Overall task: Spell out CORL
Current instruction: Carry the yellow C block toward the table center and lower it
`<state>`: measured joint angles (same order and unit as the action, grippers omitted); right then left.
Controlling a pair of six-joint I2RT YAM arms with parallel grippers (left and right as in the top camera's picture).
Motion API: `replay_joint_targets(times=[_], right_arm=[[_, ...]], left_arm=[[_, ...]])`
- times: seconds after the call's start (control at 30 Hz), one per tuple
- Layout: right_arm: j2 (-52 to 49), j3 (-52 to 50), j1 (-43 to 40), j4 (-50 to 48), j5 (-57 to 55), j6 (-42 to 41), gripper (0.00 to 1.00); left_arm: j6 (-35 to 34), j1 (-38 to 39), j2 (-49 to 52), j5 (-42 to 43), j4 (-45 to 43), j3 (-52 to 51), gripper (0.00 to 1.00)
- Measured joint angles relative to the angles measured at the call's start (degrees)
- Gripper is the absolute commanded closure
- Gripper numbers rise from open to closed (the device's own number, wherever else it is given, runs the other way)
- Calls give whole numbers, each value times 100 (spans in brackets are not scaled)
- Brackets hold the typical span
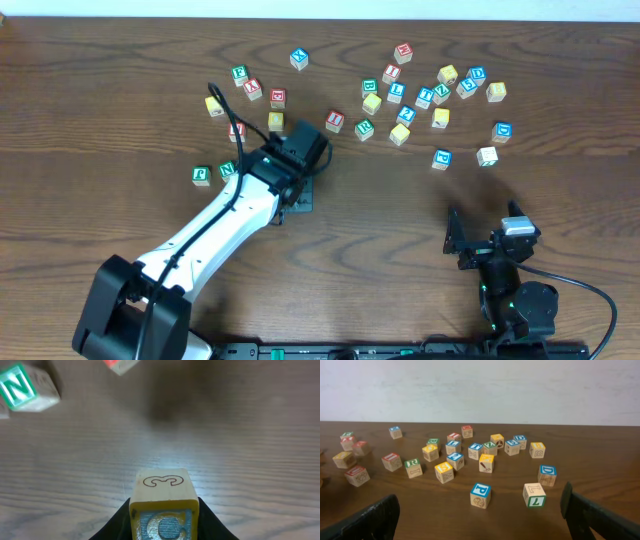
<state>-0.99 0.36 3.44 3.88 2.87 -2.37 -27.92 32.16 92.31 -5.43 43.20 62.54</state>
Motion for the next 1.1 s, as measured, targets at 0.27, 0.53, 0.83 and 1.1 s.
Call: replay_joint_targets(times=[0.27, 0.53, 0.83, 1.1], right_arm=[[0, 2, 0, 0, 2, 2, 1], [0, 2, 0, 0, 2, 2, 1], [0, 2, 0, 0, 0, 0, 1], [0, 2, 0, 0, 2, 2, 1]], left_arm=[[-236, 15, 0, 275, -245, -422, 92], [-612, 293, 0, 361, -857, -988, 92], [-809, 549, 4, 380, -1032, -1165, 92], [-831, 584, 216, 378, -1244, -1165, 92]])
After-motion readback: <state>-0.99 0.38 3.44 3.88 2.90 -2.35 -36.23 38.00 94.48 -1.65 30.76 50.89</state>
